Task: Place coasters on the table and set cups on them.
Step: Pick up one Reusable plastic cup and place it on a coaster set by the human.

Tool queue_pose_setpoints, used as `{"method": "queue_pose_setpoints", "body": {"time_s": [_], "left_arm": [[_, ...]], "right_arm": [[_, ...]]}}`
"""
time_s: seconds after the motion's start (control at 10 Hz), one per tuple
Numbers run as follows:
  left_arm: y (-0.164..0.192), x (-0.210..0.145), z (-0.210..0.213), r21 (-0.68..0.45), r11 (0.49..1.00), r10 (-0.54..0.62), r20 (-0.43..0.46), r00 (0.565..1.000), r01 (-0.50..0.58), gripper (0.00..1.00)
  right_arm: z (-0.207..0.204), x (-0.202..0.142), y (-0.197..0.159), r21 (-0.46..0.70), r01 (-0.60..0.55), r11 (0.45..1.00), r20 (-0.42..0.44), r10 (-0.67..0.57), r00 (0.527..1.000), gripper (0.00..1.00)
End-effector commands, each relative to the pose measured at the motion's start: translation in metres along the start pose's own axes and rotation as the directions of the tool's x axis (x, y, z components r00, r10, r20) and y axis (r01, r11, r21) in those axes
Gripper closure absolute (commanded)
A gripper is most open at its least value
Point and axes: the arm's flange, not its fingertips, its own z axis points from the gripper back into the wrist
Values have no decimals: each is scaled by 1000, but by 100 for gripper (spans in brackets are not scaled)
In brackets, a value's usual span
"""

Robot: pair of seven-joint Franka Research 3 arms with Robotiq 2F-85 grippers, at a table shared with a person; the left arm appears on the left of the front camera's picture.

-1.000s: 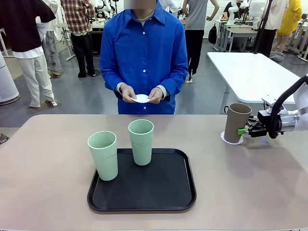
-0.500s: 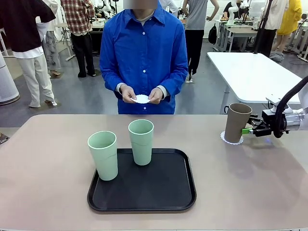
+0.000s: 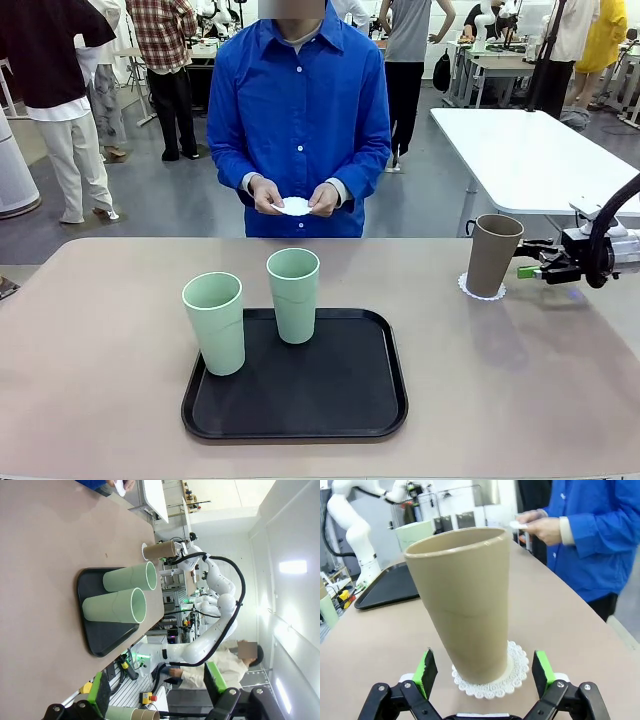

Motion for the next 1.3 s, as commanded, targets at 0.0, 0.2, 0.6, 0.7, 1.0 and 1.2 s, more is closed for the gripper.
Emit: {"method": "queue_pose_setpoints", "body": {"time_s": [0.0, 0.2, 0.6, 0.7, 1.0, 1.2], "left_arm": [[-1, 0, 1, -13, 1000, -11, 3, 1000, 11, 0], [-1, 0, 1, -13, 1000, -11, 3, 1000, 11, 0], [-1, 0, 1, -13, 1000, -11, 3, 1000, 11, 0], [-1, 0, 1, -13, 1000, -11, 3, 1000, 11, 0], [-1, 0, 1, -13, 1000, -11, 3, 1000, 11, 0], [-1, 0, 1, -13, 1000, -11, 3, 1000, 11, 0]], "right_arm": [[-1, 18, 24, -148, 194, 970, -155, -217, 964, 0], [9, 42, 61, -303, 277, 912, -266, -360, 894, 0], [9, 112, 124, -429, 271, 862, -431, -459, 777, 0], [9, 129, 137, -476, 253, 842, -496, -494, 714, 0], [2, 178, 165, -623, 147, 768, -591, -585, 555, 0], [-9, 213, 190, -670, 117, 733, -601, -628, 495, 0]]}}
